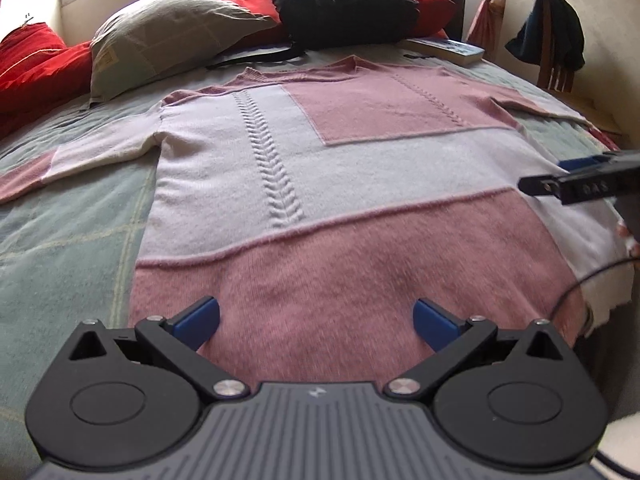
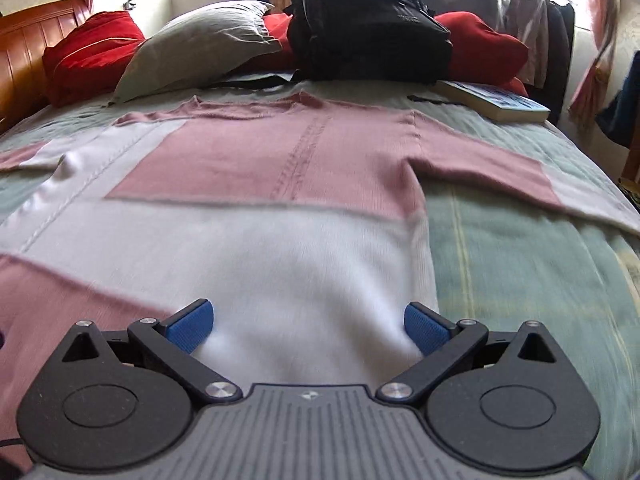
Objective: Fold clothes
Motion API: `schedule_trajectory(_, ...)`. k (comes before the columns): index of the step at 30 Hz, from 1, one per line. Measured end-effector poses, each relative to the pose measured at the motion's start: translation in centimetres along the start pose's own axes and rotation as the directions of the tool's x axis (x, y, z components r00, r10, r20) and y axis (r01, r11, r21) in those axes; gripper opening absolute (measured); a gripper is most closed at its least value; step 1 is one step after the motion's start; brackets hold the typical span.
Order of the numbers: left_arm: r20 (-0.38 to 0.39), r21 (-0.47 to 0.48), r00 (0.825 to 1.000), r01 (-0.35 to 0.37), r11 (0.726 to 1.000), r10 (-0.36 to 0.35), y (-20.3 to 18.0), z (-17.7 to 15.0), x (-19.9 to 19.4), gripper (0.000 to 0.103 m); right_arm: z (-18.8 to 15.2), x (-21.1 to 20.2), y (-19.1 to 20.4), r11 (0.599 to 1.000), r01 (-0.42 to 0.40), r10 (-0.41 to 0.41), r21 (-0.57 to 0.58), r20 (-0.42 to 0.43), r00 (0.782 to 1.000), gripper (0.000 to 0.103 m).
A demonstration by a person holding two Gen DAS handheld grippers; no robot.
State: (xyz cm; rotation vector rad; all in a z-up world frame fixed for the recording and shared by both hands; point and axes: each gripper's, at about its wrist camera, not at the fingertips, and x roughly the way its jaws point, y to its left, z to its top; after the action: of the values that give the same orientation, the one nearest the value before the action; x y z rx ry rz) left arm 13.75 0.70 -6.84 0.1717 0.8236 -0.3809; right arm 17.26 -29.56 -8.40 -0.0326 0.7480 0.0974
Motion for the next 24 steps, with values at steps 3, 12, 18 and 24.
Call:
schedule_trajectory(3,-0.013,0.017,1.0,0.003,1.0,-0.003,-0.1,-0.7,-0.5,0.102,-1.4,-1.1,0.3,1.0,0.007,-0.006,0.026,-0.012,1.0,0.103)
schedule_trajectory(12,-0.026,0.051,1.0,-0.001,0.999,0.003,-0.1,-2.1,-1.9,0.102,-4.5,-4.2,0.4,1.0,0.0,0.0,0.015,-0.035,0.999,0.103)
schedule_trajectory(18,-0.027,0.05,1.0,-0.007,0.999,0.009,-0.2,-2.3,-2.5,0.102,-4.2,-6.0,-0.2,0.996,-0.081,0.08,0.043,0.033,0.996,0.103)
schedule_trajectory(24,-0.006,0.051,1.0,-0.004,0.999,0.004,-1.0,-1.8,-2.7,0.102,-3.0,-3.2,-2.3,0.985,-0.145,0.14,0.091,0.052,0.989,0.103)
